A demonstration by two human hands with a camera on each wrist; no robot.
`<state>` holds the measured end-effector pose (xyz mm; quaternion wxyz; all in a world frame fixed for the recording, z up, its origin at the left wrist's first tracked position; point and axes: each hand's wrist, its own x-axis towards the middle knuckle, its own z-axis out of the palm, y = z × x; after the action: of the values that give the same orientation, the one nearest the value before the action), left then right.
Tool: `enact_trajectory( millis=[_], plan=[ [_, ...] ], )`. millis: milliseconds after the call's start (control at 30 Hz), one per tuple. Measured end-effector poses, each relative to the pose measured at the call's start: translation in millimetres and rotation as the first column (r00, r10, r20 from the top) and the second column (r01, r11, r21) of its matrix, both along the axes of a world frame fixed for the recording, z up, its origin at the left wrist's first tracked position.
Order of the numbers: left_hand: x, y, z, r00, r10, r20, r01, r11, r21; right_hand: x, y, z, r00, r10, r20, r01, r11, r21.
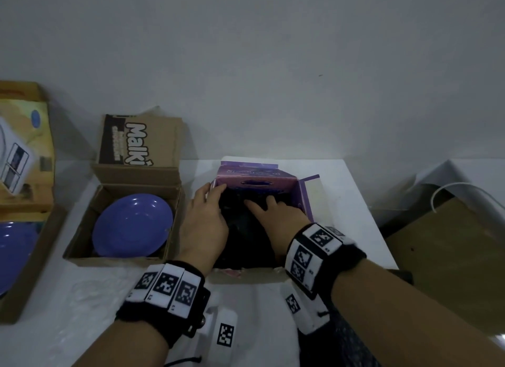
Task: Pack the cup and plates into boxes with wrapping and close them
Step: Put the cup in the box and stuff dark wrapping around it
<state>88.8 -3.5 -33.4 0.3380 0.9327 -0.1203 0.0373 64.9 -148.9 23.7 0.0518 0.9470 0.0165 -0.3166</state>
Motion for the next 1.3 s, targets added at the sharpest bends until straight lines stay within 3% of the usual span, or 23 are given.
enact_trajectory(
  millis=[100,200,233,300,333,400,467,533,567,767,833,900,967,1033,1200,1300],
  plan=[
    [0,1,0,1.0,-0.003,-0.005,0.003,0.998,0.058,-6,-4,-4,0.993,0.056,0.108,-0.056,0.998,-0.005],
    [1,3,3,0.986,-0.022,0.166,-0.019,0.971,0.24,-20,-21,4,0.967,0.04,0.25,-0.086,0.98,0.177],
    [0,2,5,0.967,-0.056,0.25,-0.017,0.96,0.281,-26,-29,7,0.931,-0.025,0.363,-0.078,0.961,0.266],
    [-5,-8,14,0.905,-0.186,0.383,0.062,0.947,0.314,-37,-47,10,0.769,-0.275,0.577,0.024,0.915,0.404],
    [-10,-16,21,0.888,-0.251,0.385,0.132,0.942,0.308,-41,-55,9,0.689,-0.422,0.589,0.125,0.87,0.477],
    [-19,-37,30,0.918,-0.348,0.192,0.284,0.912,0.295,-48,-62,6,0.654,-0.654,0.379,0.344,0.704,0.621],
    [-23,-56,29,0.911,-0.386,-0.144,0.411,0.839,0.357,-54,-61,2,0.652,-0.748,0.128,0.474,0.534,0.7],
    [-21,-69,25,0.853,-0.369,-0.368,0.505,0.761,0.407,-55,-62,0,0.613,-0.789,0.041,0.504,0.43,0.749],
    [-19,-73,23,0.842,-0.351,-0.409,0.513,0.754,0.409,-54,-62,0,0.602,-0.798,0.026,0.502,0.404,0.764],
    [-26,-91,18,0.893,-0.259,-0.368,0.43,0.732,0.529,-53,-67,0,0.583,-0.808,-0.086,0.532,0.299,0.792],
    [-24,-90,20,0.873,-0.27,-0.406,0.462,0.721,0.516,-55,-68,0,0.583,-0.806,-0.108,0.532,0.277,0.8],
    [-14,-88,24,0.812,-0.264,-0.52,0.5,0.775,0.387,-55,-68,-1,0.589,-0.801,-0.107,0.528,0.28,0.802],
    [-1,-86,28,0.764,-0.213,-0.609,0.365,0.921,0.136,-55,-66,-2,0.585,-0.804,-0.108,0.527,0.276,0.804],
    [3,-86,26,0.783,-0.16,-0.601,0.216,0.976,0.022,-55,-65,-3,0.584,-0.804,-0.112,0.523,0.267,0.809],
    [-18,-102,14,0.927,-0.059,-0.37,0.203,0.909,0.365,-57,-67,-4,0.586,-0.802,-0.119,0.513,0.254,0.82],
    [-22,-106,10,0.952,-0.053,-0.303,0.183,0.89,0.417,-57,-70,-5,0.587,-0.798,-0.136,0.512,0.237,0.825]
  ],
)
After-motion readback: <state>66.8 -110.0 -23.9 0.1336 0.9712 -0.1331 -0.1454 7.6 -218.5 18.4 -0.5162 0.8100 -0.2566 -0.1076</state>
